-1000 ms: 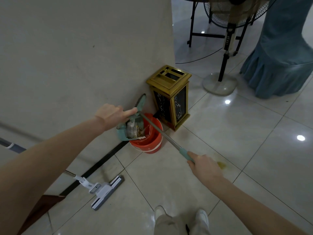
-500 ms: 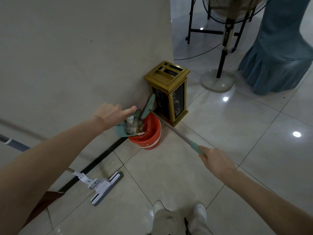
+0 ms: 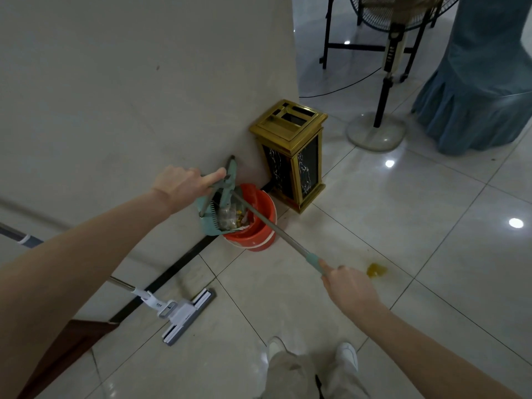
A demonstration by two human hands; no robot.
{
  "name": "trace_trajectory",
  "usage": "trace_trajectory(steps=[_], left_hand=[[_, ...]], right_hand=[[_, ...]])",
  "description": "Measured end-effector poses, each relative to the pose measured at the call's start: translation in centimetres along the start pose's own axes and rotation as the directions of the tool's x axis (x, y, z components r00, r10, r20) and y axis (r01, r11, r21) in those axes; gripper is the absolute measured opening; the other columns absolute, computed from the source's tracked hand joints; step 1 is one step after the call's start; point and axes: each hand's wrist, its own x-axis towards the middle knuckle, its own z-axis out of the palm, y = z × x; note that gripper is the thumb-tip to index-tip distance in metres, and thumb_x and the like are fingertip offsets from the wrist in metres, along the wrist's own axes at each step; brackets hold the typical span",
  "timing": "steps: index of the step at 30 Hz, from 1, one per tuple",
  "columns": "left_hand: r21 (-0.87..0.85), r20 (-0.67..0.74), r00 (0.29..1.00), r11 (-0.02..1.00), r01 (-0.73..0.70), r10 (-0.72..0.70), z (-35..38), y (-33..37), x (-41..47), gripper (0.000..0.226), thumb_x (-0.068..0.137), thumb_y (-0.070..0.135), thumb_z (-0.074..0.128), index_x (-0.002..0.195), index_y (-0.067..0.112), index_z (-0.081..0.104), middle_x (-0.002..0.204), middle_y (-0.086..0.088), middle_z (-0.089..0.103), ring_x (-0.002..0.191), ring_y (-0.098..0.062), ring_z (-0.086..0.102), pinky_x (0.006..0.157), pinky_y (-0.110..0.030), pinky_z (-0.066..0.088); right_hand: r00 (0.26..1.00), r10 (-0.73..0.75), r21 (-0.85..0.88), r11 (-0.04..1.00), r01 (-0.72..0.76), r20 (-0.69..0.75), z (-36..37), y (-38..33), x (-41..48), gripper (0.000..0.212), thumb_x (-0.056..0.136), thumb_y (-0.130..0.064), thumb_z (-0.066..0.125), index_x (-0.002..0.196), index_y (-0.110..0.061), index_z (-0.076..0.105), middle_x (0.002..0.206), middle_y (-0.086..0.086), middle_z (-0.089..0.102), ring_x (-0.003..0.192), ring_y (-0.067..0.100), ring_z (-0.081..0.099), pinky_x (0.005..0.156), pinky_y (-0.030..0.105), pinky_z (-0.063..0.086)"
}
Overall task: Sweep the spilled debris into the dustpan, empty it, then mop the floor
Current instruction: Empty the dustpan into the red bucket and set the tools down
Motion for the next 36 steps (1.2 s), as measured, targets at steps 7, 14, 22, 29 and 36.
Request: trace_trajectory(steps=[7,14,22,29,36], left_hand=[[-0.001,-0.011,1.0,1.0,0.018,-0.018,-0.5,0.6,0.0,0.051,0.102,0.042,0.029,0.149,0.035,0.011,0.1,-0.008,0.059,0.075,-0.028,0.062,0.055,-0.033,0.037],[0.026,-0.032,0.999,1.0,-0.006,0.007,-0.3,0.3,0.1,0.048,0.103,0.041,0.029,0.133,0.038,-0.008,0.094,-0.006,0.057,0.064,-0.024,0.055,0.052,-0.033,0.042],[0.054,-0.02,0.999,0.998,-0.029,0.03,-0.6,0.1,0.0,0.05,0.103,0.038,0.031,0.134,0.038,-0.008,0.095,-0.006,0.056,0.07,-0.026,0.062,0.054,-0.034,0.045],[0.067,0.006,1.0,0.998,0.018,-0.018,-0.6,0.7,-0.4,0.05,0.104,0.038,0.028,0.147,0.036,0.003,0.098,-0.006,0.058,0.074,-0.027,0.064,0.055,-0.034,0.043],[0.067,-0.007,0.999,0.996,0.054,-0.054,0.0,0.9,-0.9,0.053,0.103,0.036,0.035,0.145,0.035,0.002,0.099,-0.005,0.058,0.069,-0.025,0.062,0.051,-0.033,0.041]], right_hand=[[0.999,0.004,-0.08,0.997,-0.006,-0.033,-1.3,3.8,-0.3,0.043,0.102,-0.032,0.035,0.146,-0.03,0.032,0.093,0.007,0.062,0.084,0.03,0.063,0.062,0.033,0.038],[0.996,0.056,0.074,0.996,-0.052,-0.063,-0.9,5.4,-1.4,0.039,0.101,-0.035,0.04,0.139,-0.034,0.042,0.078,0.005,0.054,0.081,0.03,0.066,0.058,0.032,0.041],[0.995,0.023,0.187,0.982,-0.004,-0.1,-1.6,2.5,-0.7,0.039,0.1,-0.037,0.043,0.139,-0.035,0.044,0.089,0.009,0.067,0.081,0.029,0.065,0.062,0.035,0.046],[0.999,-0.031,0.175,0.984,0.033,-0.012,0.8,-1.7,-0.4,0.041,0.1,-0.034,0.041,0.141,-0.031,0.041,0.084,0.008,0.06,0.079,0.03,0.064,0.061,0.033,0.041],[0.999,-0.036,-0.01,0.999,0.037,0.034,1.4,1.1,-1.1,0.043,0.102,-0.028,0.037,0.144,-0.026,0.035,0.093,0.008,0.062,0.089,0.031,0.066,0.065,0.037,0.046]])
